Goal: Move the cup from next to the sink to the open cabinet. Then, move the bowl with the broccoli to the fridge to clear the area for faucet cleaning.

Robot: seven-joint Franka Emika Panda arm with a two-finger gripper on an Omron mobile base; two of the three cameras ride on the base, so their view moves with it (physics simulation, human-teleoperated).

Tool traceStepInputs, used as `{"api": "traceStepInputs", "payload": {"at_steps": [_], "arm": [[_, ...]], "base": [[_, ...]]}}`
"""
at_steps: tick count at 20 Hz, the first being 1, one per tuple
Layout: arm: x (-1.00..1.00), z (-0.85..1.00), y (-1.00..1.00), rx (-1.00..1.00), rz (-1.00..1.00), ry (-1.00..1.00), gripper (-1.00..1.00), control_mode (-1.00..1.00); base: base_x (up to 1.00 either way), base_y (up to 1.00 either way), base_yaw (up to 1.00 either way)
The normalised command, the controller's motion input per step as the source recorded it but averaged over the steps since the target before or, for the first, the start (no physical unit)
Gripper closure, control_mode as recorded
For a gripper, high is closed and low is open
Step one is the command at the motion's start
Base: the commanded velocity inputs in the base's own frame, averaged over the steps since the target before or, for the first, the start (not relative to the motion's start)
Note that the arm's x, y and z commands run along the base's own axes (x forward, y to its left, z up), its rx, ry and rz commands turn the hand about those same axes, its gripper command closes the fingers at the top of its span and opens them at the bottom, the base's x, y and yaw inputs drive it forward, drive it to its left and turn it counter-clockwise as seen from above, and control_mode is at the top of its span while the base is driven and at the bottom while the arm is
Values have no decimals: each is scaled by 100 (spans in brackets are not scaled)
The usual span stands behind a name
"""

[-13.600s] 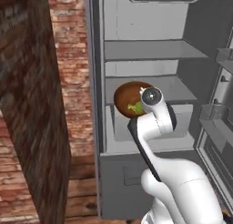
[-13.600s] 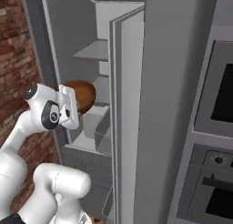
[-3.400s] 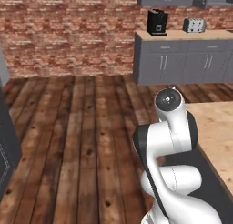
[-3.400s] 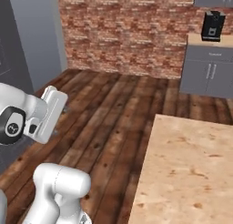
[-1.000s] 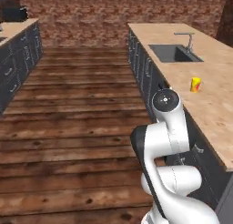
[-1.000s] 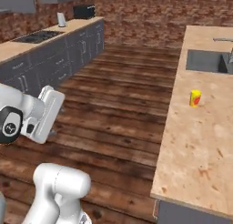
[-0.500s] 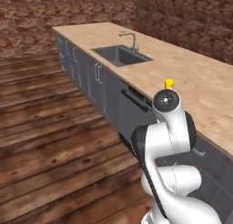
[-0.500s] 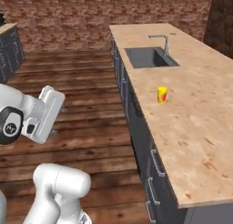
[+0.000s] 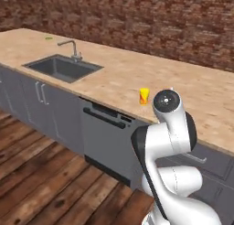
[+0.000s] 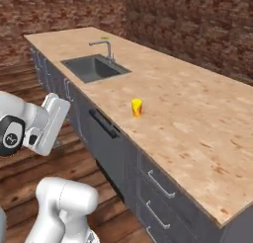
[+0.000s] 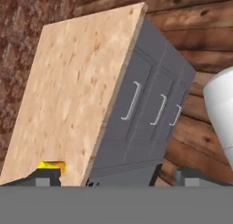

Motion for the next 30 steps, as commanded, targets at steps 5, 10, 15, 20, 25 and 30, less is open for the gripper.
{"api": "traceStepInputs", "payload": {"at_steps": [5, 10, 15, 20, 25, 30], "arm": [[0, 0, 0, 0, 0, 0, -100, 100], [0, 0, 0, 0, 0, 0, -100, 100], [0, 0, 0, 0, 0, 0, -100, 100], [0, 0, 0, 0, 0, 0, -100, 100], [0, 0, 0, 0, 0, 0, -100, 100], [19, -10, -97, 57, 10, 30, -100, -100]], "base": [[33, 97, -71], [35, 98, -71], [60, 64, -47], [74, 18, -17], [87, -20, -2], [0, 0, 0]]}}
